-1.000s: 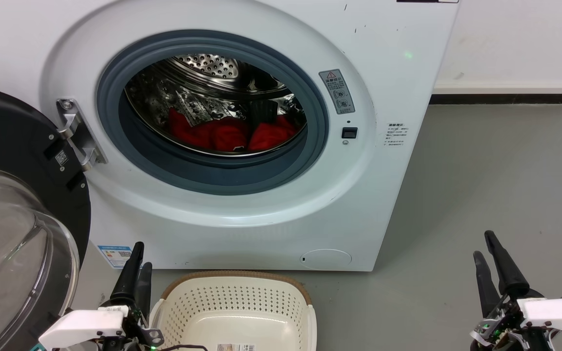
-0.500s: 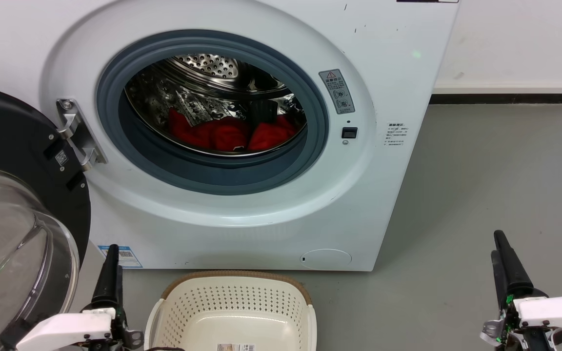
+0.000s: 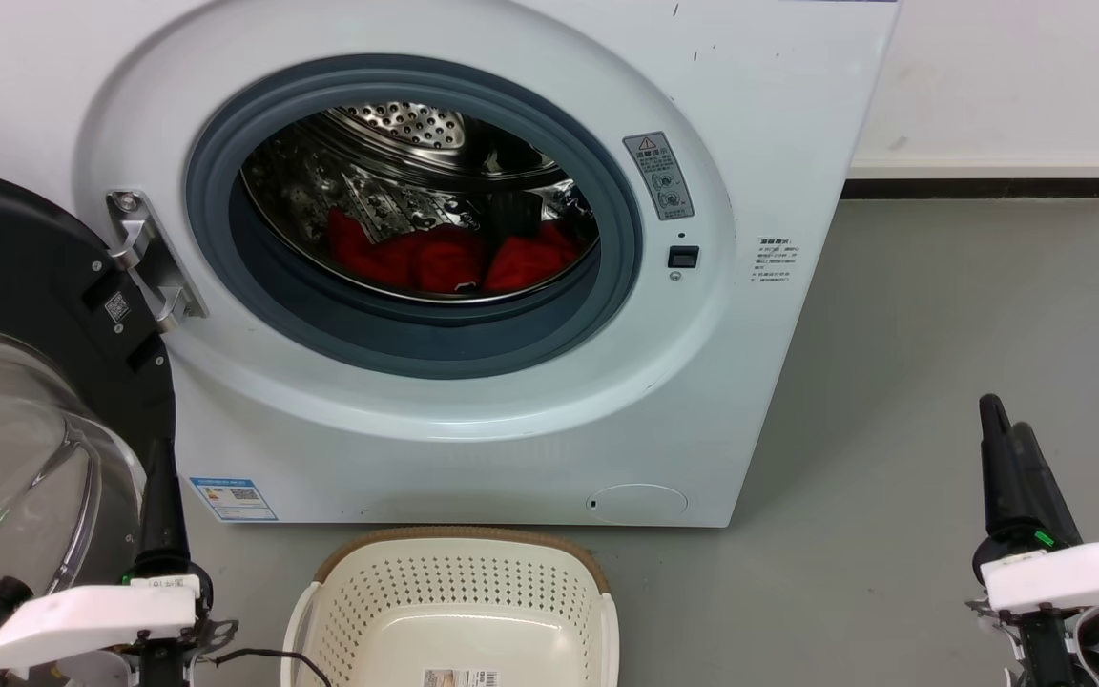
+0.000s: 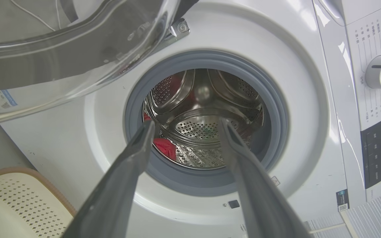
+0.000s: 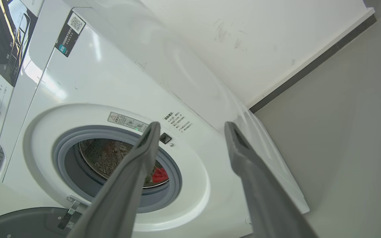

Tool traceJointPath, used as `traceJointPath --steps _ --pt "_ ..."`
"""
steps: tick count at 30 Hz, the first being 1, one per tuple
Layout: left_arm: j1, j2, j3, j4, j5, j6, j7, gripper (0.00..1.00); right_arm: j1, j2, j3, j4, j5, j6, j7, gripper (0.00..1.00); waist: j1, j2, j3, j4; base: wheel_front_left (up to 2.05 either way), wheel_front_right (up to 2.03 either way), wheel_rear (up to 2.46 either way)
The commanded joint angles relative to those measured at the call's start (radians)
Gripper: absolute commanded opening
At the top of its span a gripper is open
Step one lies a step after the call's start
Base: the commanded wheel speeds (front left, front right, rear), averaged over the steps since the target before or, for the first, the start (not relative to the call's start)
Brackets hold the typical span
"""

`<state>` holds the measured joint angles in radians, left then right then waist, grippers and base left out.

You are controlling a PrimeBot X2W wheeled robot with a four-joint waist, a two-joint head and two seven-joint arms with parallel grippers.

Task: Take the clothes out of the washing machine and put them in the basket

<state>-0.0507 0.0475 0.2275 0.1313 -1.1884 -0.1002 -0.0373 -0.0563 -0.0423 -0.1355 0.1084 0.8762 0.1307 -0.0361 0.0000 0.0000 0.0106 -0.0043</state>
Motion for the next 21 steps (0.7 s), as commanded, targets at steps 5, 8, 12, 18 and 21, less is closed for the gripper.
traceJointPath --steps 5,8,12,18,21 --pt "-0.012 0.002 -0.021 -0.113 0.137 0.034 -0.027 1.00 -0.009 -0.006 0.032 -0.086 -0.186 0.000 -0.027 1.00 0.0000 0.0000 0.004 -0.002 0.00 0.00 0.00" --pt "-0.004 0.002 -0.036 -0.151 0.197 0.057 -0.038 1.00 -0.004 -0.006 0.042 -0.107 -0.248 0.000 -0.038 1.00 0.0000 0.0000 0.006 -0.003 0.00 0.00 0.00" --pt "0.009 0.003 -0.069 -0.182 0.292 0.076 -0.050 1.00 0.004 -0.007 0.048 -0.123 -0.324 0.000 -0.051 1.00 0.0000 0.0000 0.008 -0.005 0.00 0.00 0.00" --pt "0.020 0.003 -0.122 -0.205 0.416 0.084 -0.067 1.00 0.010 -0.007 0.061 -0.136 -0.416 0.000 -0.067 1.00 0.0000 0.0000 0.009 -0.006 0.00 0.00 0.00" --pt "0.031 0.003 -0.156 -0.208 0.479 0.084 -0.076 1.00 0.015 -0.007 0.068 -0.139 -0.462 0.000 -0.075 1.00 0.0000 0.0000 0.010 -0.007 0.00 0.00 0.00"
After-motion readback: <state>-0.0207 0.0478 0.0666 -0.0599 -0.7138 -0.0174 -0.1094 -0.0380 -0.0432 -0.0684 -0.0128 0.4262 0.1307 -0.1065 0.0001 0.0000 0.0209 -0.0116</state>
